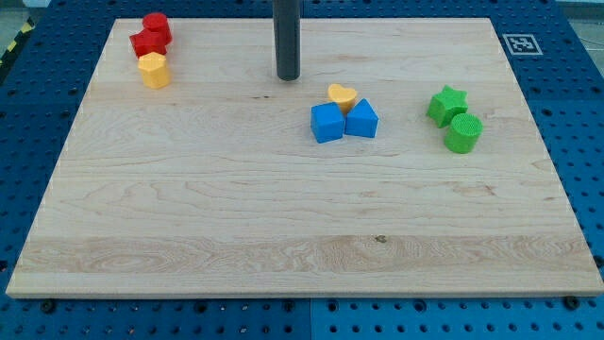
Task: Move arm towards down
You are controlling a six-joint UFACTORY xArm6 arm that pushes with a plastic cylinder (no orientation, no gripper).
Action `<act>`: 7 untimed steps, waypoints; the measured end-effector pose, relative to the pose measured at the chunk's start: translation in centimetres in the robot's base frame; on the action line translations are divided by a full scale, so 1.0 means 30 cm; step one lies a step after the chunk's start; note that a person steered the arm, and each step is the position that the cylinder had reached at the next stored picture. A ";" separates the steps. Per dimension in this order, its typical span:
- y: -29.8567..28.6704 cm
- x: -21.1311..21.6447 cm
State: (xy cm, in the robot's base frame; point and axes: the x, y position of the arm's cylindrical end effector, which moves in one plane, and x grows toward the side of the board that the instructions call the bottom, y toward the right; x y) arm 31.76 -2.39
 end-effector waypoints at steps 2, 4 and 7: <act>-0.129 0.000; -0.219 0.000; -0.222 0.050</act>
State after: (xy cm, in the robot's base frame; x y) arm 33.27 -9.03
